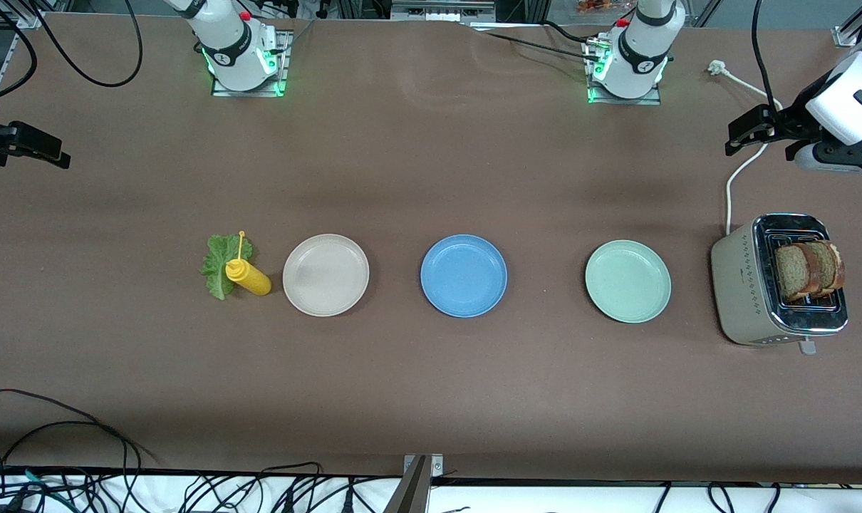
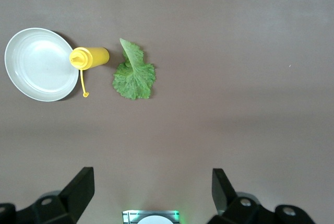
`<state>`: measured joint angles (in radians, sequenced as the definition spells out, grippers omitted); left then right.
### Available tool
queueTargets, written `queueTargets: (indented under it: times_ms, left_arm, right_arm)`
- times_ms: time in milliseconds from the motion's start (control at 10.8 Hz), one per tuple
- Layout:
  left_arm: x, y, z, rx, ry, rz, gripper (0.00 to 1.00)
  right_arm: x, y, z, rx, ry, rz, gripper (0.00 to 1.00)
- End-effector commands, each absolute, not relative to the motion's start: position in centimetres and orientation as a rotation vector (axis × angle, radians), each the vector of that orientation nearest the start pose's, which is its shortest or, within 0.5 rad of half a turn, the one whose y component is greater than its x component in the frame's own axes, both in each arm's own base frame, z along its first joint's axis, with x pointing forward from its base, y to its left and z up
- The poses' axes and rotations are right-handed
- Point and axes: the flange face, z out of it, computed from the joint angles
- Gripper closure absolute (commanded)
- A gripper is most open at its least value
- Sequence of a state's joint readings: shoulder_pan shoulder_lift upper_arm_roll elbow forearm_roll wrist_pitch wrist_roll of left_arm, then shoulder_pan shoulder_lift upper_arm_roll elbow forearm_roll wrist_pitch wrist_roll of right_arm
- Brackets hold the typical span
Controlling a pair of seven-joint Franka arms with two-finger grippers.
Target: Make sandwich in blue plate with both arms
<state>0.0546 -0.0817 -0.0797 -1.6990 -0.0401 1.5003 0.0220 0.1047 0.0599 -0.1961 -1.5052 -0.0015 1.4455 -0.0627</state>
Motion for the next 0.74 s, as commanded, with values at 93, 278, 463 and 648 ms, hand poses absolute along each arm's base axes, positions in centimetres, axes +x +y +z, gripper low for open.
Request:
queueTargets:
  times_ms: [93,278,463,648]
  left_arm:
    - [52.2,-1.6,60.7,-3.156,0.085,0.177,0.0]
    - [52.2,-1.6,60.7,-3.156,0.085,0.177,0.0]
    - [52.2,-1.6,60.7,-3.156,0.085,0.177,0.0]
    - [52.2,-1.6,60.7,-3.156,0.085,0.177,0.0]
  right_arm:
    - [55.3,-5.0,62.1,-3.148,0.024,0.189,0.0]
    - [55.1,-5.8,62.1,-3.144,0.024,0.199,0.0]
    - [55.1,-5.5,62.1,-3.142,0.009,0.201,0.0]
    - [55.2,-5.4,62.0,-3.139,0.006,0.202,0.0]
